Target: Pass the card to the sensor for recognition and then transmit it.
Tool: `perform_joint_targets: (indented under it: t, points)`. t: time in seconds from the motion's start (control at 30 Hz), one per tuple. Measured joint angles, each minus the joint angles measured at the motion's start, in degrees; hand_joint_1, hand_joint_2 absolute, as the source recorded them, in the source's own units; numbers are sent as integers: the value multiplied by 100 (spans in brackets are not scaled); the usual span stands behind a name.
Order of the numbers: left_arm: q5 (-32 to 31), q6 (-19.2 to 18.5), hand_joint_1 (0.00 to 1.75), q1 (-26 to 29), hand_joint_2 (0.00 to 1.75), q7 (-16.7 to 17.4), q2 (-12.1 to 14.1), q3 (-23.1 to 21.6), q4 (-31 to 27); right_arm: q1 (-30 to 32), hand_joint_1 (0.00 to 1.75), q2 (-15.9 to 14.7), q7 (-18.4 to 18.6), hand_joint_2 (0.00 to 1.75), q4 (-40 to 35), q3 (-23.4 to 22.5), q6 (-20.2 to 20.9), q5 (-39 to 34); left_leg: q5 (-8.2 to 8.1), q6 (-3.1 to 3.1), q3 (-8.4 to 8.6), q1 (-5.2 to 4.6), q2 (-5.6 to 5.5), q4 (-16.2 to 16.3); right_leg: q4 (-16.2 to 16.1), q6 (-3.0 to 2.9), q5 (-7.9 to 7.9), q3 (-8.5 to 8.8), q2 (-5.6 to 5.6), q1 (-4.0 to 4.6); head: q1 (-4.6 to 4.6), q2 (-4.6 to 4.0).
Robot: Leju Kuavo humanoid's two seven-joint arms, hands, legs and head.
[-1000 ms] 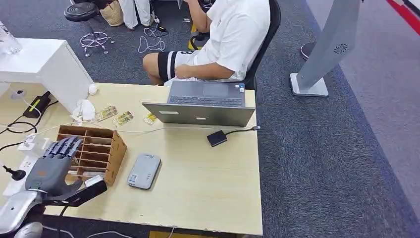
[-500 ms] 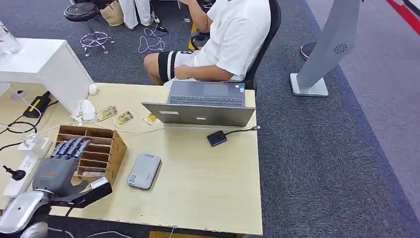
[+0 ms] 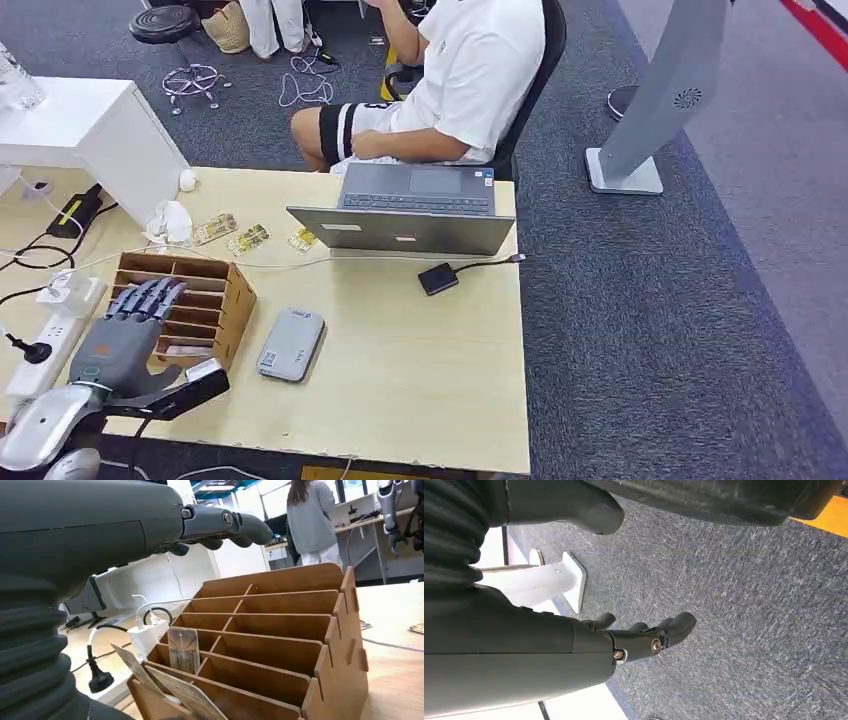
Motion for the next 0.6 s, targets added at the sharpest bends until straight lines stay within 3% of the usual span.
perform_joint_targets:
  t: [0.6]
  points:
    - [122, -260, 0, 0, 175, 138, 57, -2, 194, 2, 0, -26, 0, 175, 0, 2, 20, -96, 0, 0, -1, 0, 0, 0, 0, 0, 0, 0, 0, 0, 0, 0]
